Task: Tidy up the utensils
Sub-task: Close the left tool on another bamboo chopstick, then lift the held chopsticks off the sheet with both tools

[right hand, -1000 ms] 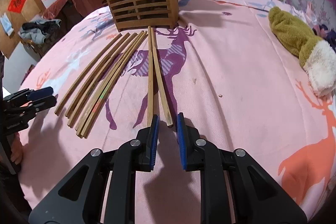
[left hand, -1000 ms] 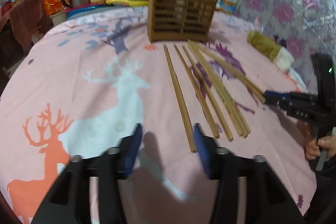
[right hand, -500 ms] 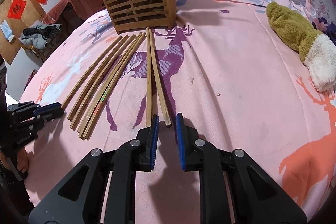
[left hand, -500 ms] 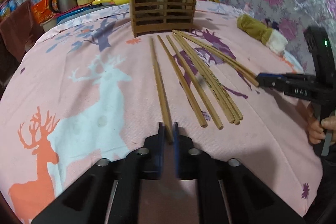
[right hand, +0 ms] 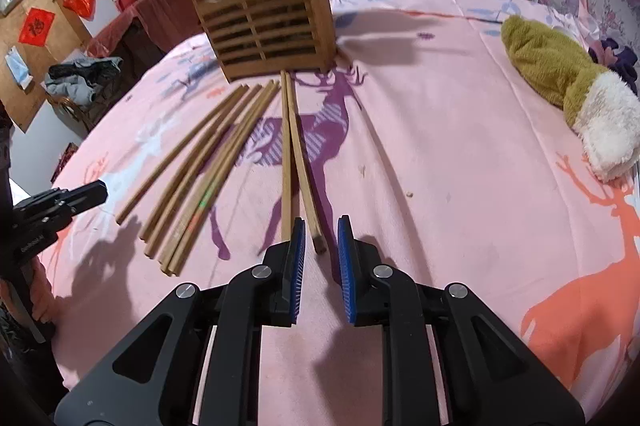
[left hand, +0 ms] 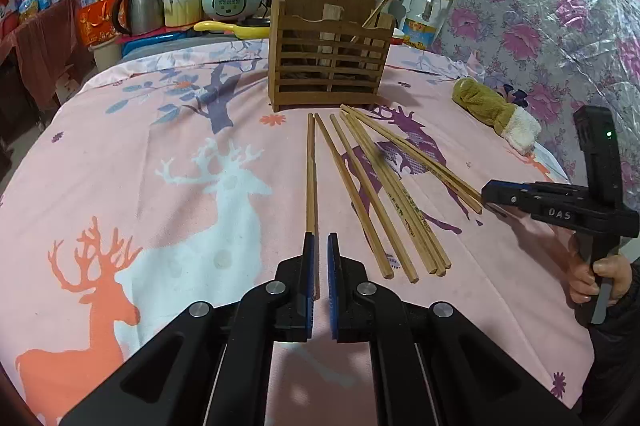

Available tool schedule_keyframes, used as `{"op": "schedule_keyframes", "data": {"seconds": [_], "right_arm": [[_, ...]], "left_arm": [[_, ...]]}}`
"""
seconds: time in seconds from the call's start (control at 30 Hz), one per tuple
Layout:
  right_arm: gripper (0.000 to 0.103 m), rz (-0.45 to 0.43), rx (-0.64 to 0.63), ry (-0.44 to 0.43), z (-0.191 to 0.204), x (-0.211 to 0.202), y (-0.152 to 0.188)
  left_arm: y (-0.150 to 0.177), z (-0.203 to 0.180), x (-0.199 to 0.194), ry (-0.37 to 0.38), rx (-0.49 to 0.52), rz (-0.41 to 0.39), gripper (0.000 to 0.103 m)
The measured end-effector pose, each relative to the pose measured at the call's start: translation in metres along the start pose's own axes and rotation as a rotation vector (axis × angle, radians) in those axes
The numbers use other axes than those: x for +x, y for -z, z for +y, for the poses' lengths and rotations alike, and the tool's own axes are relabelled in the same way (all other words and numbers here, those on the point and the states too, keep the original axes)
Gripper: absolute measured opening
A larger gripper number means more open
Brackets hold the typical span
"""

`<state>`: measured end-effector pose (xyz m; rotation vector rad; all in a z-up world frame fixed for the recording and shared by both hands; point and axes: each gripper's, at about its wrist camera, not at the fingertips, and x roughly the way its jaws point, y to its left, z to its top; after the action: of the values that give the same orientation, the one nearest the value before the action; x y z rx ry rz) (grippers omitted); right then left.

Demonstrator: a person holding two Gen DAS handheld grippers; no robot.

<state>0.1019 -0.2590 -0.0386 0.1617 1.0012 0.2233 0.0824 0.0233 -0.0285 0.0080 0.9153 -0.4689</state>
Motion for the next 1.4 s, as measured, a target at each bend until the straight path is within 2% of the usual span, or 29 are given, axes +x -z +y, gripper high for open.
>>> {"op": "schedule_keyframes", "data": {"seconds": [0.13, 0.2, 0.3, 0.4, 0.47, 0.57, 0.67, 0.73, 0.77, 0.8, 0.87, 0.97, 1.03, 1.1, 1.13, 1.17, 1.2, 1.4], "right_arm": [[0.018, 0.022, -0.012, 0.020, 0.002, 0.007, 0.002], [0.009, 0.021, -0.024, 0.039, 0.003, 0.008, 0.004], [0.008, 0.018, -0.036, 0.043, 0.006, 0.007, 0.005], [0.008, 0.006, -0.028, 0.041, 0.003, 0.004, 0.004], [0.008, -0.014, -0.021, 0.043, 0.002, -0.001, 0.003], [0.008, -0.062, -0.026, 0.044, 0.004, -0.012, 0.001], [0.008, -0.110, -0.037, 0.036, 0.009, -0.023, -0.001], [0.008, -0.115, -0.046, 0.033, 0.011, -0.025, -0.002], [0.008, -0.111, -0.047, 0.035, 0.012, -0.023, -0.002], [0.008, -0.102, -0.045, 0.035, 0.011, -0.021, -0.002], [0.008, -0.096, -0.040, 0.036, 0.010, -0.020, -0.002], [0.008, -0.097, -0.032, 0.029, 0.009, -0.021, -0.002], [0.008, -0.096, -0.031, 0.029, 0.009, -0.021, -0.001], [0.008, -0.094, -0.030, 0.029, 0.009, -0.020, -0.001], [0.008, -0.094, -0.030, 0.030, 0.008, -0.020, -0.001], [0.008, -0.095, -0.029, 0.029, 0.008, -0.020, -0.001], [0.008, -0.095, -0.028, 0.028, 0.008, -0.021, -0.001], [0.012, -0.042, -0.018, 0.001, 0.005, -0.012, 0.000]], "left_arm": [[0.004, -0.002, 0.006, 0.030, -0.002, 0.036, 0.006], [0.006, -0.006, 0.014, 0.025, 0.018, 0.072, 0.007], [0.012, -0.009, 0.027, 0.003, 0.040, 0.128, 0.007], [0.013, -0.009, 0.029, -0.003, 0.049, 0.132, 0.007], [0.012, -0.007, 0.027, -0.003, 0.040, 0.121, 0.004], [0.006, -0.008, 0.012, -0.028, 0.050, 0.043, 0.002], [-0.001, -0.009, -0.005, 0.001, 0.039, -0.019, 0.002], [-0.004, -0.010, -0.008, 0.026, 0.035, -0.031, 0.003], [-0.003, -0.010, -0.007, 0.032, 0.031, -0.028, 0.008], [-0.002, -0.010, -0.003, 0.031, 0.028, -0.012, 0.032], [-0.001, -0.009, 0.001, 0.001, 0.023, -0.014, 0.060], [0.000, -0.010, 0.004, -0.031, 0.045, -0.004, 0.060], [0.003, -0.006, 0.017, -0.074, 0.048, 0.045, 0.057], [0.007, -0.002, 0.033, -0.072, 0.041, 0.127, 0.035], [0.007, -0.003, 0.030, -0.080, 0.047, 0.115, 0.032], [0.007, -0.005, 0.030, -0.069, 0.060, 0.123, 0.015], [0.007, -0.007, 0.028, -0.070, 0.068, 0.121, 0.006], [0.002, -0.009, 0.001, -0.056, 0.066, 0.017, 0.006]]}}
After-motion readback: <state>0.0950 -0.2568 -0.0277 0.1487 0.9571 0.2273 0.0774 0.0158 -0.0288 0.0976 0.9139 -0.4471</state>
